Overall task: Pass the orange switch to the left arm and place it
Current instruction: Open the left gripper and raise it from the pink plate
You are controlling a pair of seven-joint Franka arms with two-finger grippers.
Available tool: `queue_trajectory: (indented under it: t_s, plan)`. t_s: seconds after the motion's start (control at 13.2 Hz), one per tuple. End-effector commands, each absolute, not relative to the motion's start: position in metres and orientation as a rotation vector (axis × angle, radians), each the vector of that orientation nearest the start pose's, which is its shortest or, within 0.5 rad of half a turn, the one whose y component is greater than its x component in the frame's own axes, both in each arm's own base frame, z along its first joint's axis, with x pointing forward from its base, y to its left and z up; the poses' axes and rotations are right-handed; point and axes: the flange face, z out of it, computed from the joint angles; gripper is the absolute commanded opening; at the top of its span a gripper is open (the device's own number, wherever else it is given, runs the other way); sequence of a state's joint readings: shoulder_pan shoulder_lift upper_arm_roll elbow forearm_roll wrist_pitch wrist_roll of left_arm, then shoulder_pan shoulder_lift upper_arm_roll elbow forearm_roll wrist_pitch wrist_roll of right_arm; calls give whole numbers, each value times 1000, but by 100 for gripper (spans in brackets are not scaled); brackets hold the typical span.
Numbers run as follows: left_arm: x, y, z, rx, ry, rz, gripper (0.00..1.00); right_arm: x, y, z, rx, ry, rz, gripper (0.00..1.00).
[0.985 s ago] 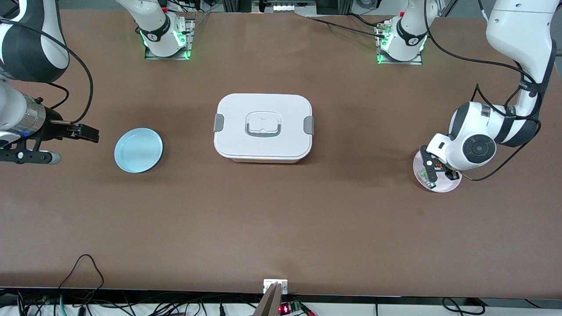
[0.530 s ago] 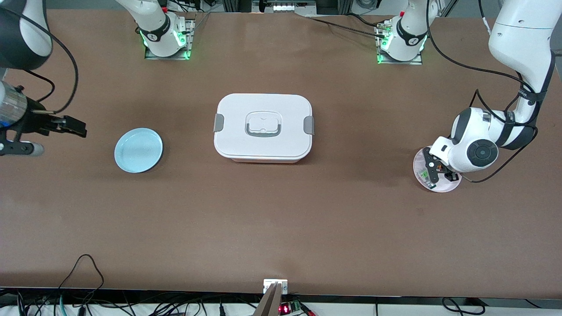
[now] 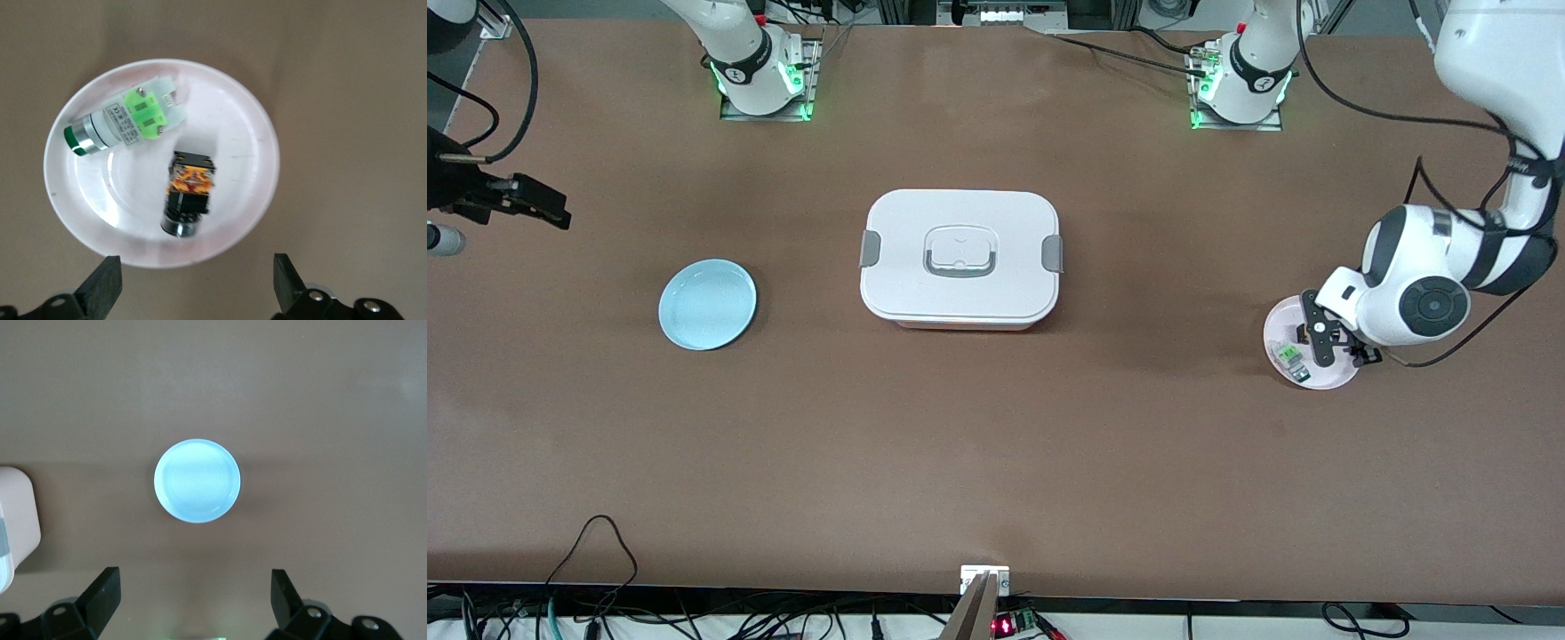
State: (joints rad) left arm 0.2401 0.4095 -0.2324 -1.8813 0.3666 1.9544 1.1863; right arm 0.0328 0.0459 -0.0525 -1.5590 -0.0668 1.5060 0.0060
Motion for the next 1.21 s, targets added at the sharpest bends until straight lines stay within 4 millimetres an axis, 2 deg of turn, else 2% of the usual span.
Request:
queue_trajectory:
  t_s: [0.0,0.15,0.38,0.45,0.53,0.68,0.76,0.91,1.06,1.14]
  plan:
    - [599,17,355,-2557,1881,721,100,532,-19,607,-3181,14,173,100]
    - [596,-3,394,-2708,1724,818,100,521,-19,609,-3181,11,180,100]
    - [589,-31,478,-2841,1385,880,100,503,-18,603,-3179,18,107,100]
    - [584,-42,509,-2872,1249,860,100,501,-20,602,-3179,22,97,100]
    - [580,-52,532,-2899,1122,828,100,502,-20,603,-3181,22,97,100]
    - [573,-63,554,-2948,762,750,100,501,-20,606,-3180,16,106,100]
    - [577,-73,564,-2983,587,620,100,501,-21,606,-3178,21,109,100]
    - [570,-87,572,-3019,409,437,100,503,-20,609,-3164,43,93,100]
    - [566,-79,580,-3057,328,257,100,503,-19,611,-3145,46,90,100]
    - [569,-56,577,-3111,252,194,100,503,-18,610,-3147,44,92,100]
